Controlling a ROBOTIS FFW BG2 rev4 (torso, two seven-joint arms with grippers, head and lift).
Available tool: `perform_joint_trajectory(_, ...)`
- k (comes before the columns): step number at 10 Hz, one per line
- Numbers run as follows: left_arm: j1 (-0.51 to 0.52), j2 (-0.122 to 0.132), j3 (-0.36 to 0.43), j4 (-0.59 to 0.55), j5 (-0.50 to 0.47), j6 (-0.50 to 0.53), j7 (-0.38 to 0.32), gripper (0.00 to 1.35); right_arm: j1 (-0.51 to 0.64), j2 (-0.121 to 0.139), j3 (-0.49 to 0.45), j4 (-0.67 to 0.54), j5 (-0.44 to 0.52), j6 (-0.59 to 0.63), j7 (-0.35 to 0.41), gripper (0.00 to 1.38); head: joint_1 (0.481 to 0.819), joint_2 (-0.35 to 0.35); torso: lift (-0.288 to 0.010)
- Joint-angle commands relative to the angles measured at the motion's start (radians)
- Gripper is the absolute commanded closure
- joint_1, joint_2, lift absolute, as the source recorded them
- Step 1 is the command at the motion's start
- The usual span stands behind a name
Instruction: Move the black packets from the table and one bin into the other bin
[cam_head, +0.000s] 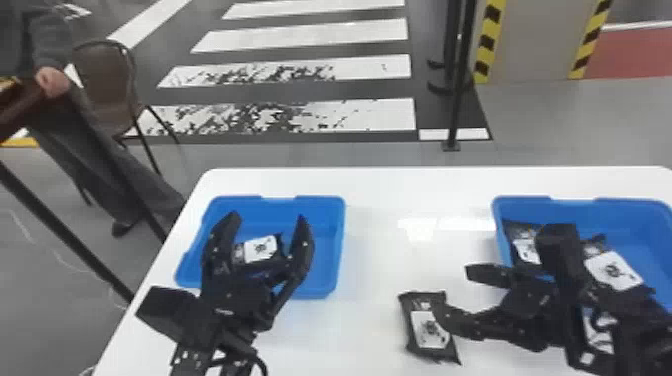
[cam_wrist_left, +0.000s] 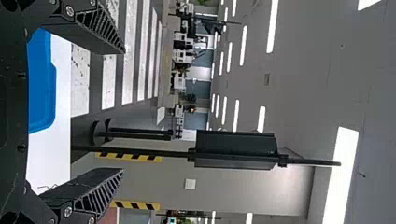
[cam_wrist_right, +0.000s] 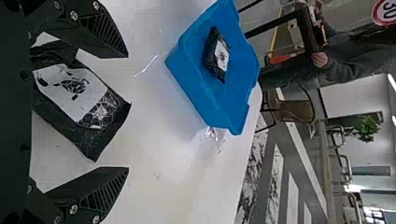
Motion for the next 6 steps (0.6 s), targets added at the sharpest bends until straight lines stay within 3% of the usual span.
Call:
perform_joint_trajectory(1,0.0,0.0,0.0,0.0,0.002,0.004,0.0,0.14,-0.038,-0.003,0.034,0.037,0.013,0.036,0.009,0.16,0.695,0.177,-0.11)
perform_joint_trajectory(6,-0.005,0.003,-0.006,0.0,0.008,0.024,0.0,0.14,-0.178,-0.007,0.18,0.209,0.017,0.088,0.07,0.17,0.695,0.214,-0.11)
